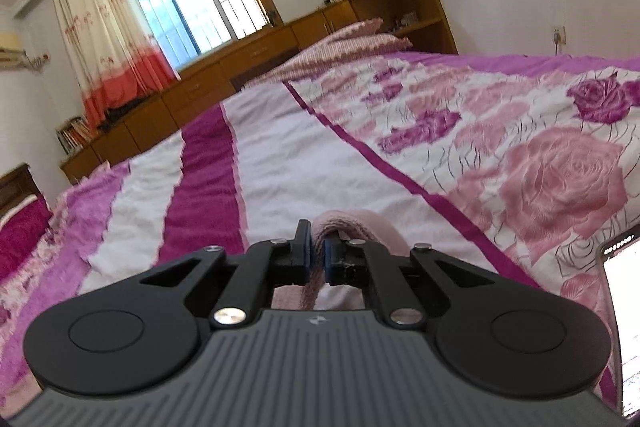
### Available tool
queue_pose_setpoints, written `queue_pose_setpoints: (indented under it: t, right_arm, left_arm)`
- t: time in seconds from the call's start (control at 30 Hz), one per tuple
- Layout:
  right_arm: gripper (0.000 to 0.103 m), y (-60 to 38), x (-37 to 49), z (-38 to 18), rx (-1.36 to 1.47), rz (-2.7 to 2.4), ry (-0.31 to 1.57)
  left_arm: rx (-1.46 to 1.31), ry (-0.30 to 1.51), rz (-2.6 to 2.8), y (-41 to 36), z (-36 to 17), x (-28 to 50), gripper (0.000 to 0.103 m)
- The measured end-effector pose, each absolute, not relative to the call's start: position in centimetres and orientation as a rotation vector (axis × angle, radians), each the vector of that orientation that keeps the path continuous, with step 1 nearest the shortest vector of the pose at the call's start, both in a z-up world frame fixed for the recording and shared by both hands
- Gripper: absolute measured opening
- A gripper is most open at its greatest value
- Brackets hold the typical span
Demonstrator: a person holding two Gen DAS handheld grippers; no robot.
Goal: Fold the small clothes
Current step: 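Lift the held sleeve and carry it across the cardigan front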
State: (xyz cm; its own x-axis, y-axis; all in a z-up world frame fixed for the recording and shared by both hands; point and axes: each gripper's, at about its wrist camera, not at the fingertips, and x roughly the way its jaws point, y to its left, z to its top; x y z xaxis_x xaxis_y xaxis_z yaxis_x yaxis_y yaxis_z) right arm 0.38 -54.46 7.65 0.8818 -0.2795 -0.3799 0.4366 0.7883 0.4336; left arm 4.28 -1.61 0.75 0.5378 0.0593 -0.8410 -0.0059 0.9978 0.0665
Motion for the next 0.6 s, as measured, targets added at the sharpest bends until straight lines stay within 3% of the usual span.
queue_pose_setpoints:
  t: [0.6]
  right_arm:
    - [0.006,-47.4,-0.1,14.6,0.52,-0.237,0.22]
  left_arm:
    - [0.055,0.994,0.021,-1.3,0.7,4.2,0.103]
